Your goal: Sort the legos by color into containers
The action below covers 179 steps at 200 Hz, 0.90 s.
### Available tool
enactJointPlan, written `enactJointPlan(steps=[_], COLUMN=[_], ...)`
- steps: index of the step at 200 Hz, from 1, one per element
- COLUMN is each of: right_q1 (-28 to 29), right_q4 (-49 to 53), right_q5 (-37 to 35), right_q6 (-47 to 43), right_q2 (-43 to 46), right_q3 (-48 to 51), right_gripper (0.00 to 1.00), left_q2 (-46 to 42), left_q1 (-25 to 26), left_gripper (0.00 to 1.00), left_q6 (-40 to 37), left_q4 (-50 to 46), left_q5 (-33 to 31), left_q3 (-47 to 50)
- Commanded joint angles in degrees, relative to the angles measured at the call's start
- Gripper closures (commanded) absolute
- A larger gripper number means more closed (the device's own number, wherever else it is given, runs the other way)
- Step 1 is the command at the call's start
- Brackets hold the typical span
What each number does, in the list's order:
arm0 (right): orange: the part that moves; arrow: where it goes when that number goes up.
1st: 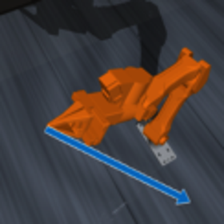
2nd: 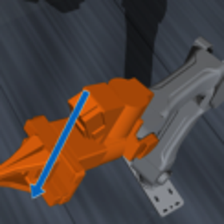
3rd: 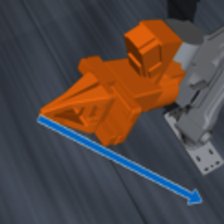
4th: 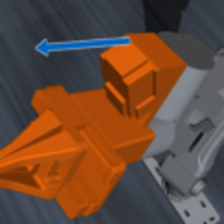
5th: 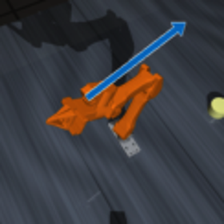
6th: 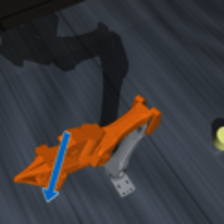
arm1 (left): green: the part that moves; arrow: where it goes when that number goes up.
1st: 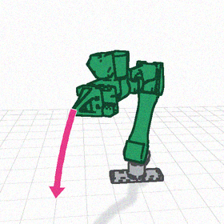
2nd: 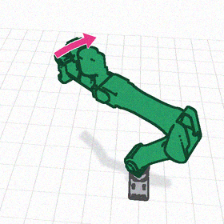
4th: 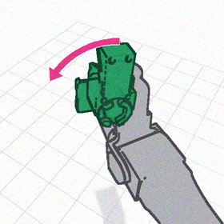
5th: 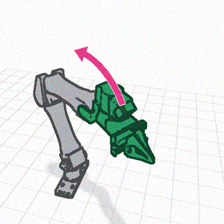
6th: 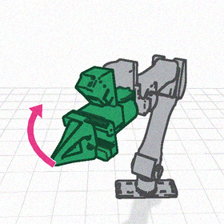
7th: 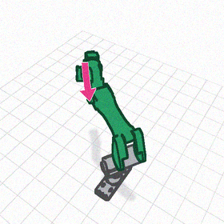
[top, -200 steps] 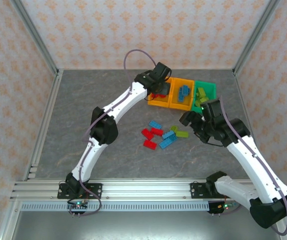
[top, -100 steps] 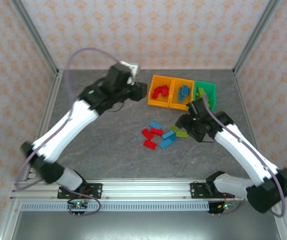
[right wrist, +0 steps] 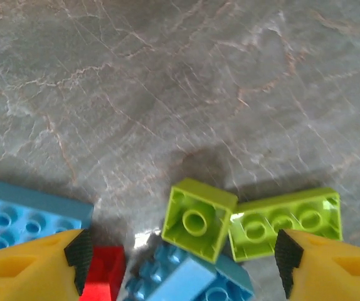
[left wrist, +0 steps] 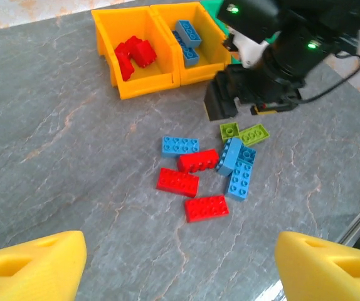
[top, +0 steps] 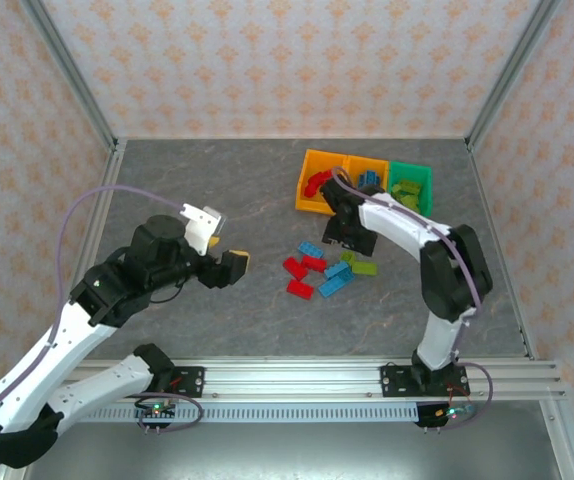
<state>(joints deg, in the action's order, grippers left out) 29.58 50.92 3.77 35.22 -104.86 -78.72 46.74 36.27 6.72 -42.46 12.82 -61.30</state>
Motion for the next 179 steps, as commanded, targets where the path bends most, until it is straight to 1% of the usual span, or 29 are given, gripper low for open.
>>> enactJointPlan(steps=[1, 20, 47, 93, 121, 140, 179], right_q1=[0.2, 0.2, 0.2, 0.5, 0.4, 0.5, 0.5], right_q4=[4.9, 8.3, 8.1, 8.8, 10.1, 10.1, 10.0], right_q5=[-3.6, -5.2, -4.6, -2.5, -2.1, -2.2, -2.4], right_q6=[-2.8, -3.2, -4.0, -4.4, -4.5, -4.5, -2.9], right_q2=[-4.5, -7.5, -8.6, -11.3, -12.4, -12.0, -8.9], right_q3=[-4.7, -6.9, -6.4, -7.0, -7.0, -6.8, -7.2], right_gripper=[0.22, 0.24, 0.25, 0.42, 0.45, 0.48, 0.63], left_q2=[-0.5, 0.2, 0.8, 1.8, 1.9, 1.8, 1.8], left_q1=[0.2, 0.2, 0.2, 0.2, 0.2, 0.2, 0.2], left_gripper=[0.17, 0.15, 0.14, 0.13, 0.13, 0.13, 0.13], left_q6=[-3.1, -2.8, -2.6, -3.2, -3.2, -2.9, -2.3], left_q4=[-1.5, -0.8, 0.1, -0.7, -1.2, -1.3, -0.7], left_q5=[-1.8, -2.1, -1.8, -2.4, -3.5, -3.8, -3.6], left_q3=[-0.3, -0.8, -0.4, -0.6, -0.5, 0.0, 0.8])
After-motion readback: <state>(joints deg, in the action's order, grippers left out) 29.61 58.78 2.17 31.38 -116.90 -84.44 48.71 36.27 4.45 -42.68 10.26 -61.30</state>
